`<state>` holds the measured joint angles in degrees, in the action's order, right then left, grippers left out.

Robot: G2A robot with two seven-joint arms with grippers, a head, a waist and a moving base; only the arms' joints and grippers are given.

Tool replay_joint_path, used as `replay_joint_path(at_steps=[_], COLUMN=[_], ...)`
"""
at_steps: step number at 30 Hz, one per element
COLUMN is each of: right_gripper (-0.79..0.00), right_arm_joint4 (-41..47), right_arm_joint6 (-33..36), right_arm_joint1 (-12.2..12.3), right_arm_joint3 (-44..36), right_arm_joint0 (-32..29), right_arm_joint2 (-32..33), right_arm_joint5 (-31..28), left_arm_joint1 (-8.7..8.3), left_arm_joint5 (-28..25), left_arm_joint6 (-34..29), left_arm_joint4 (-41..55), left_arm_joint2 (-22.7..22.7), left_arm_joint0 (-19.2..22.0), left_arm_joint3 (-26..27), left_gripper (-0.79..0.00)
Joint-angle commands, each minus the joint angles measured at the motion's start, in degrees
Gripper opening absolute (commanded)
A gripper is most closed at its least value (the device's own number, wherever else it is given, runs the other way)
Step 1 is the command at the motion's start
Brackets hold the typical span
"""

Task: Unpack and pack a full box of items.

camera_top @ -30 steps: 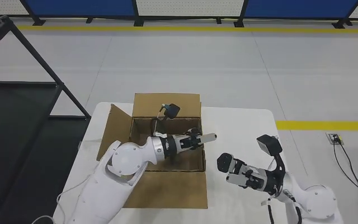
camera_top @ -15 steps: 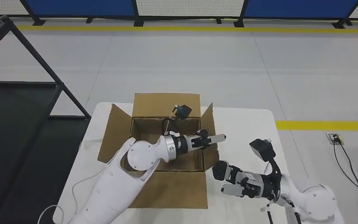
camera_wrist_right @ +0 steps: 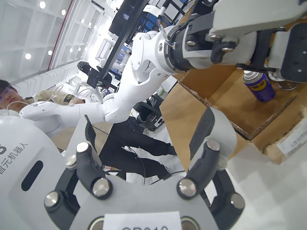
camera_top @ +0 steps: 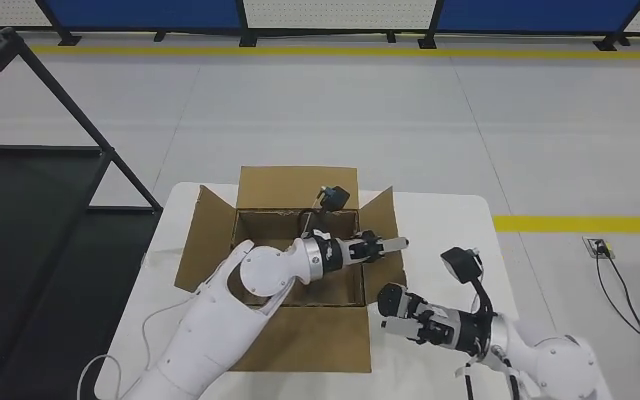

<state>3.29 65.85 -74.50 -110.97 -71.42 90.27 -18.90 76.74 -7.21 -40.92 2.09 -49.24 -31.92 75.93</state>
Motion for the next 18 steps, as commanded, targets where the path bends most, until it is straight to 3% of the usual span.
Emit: replay_joint_path(at_steps=[1, 11, 18], right_gripper=[0.000, 0.000, 0.000], right_arm_joint4=[-0.9, -2.6, -5.0], right_arm_joint6=[-1.6, -5.2, -8.3], right_arm_joint1=[0.2, 1.4, 1.8], right_arm_joint3=[-0.1, 3.7, 5.4], right_arm_joint0=[-0.7, 1.1, 3.4], right_arm_joint2=[0.7, 2.8, 0.3], right_arm_joint5=[0.9, 3.6, 6.2], left_arm_joint1=[0.04, -1.46, -2.87], left_arm_joint5=[-0.3, -0.2, -1.2], left_arm_joint6=[-0.4, -3.1, -1.1], left_arm_joint4=[0.0, -1.5, -3.6], left_arm_joint2=[-0.2, -4.7, -10.1], left_arm_joint0=[0.1, -4.2, -9.2], left_arm_joint3=[-0.4, 5.3, 14.0], left_gripper=[0.000, 0.000, 0.000])
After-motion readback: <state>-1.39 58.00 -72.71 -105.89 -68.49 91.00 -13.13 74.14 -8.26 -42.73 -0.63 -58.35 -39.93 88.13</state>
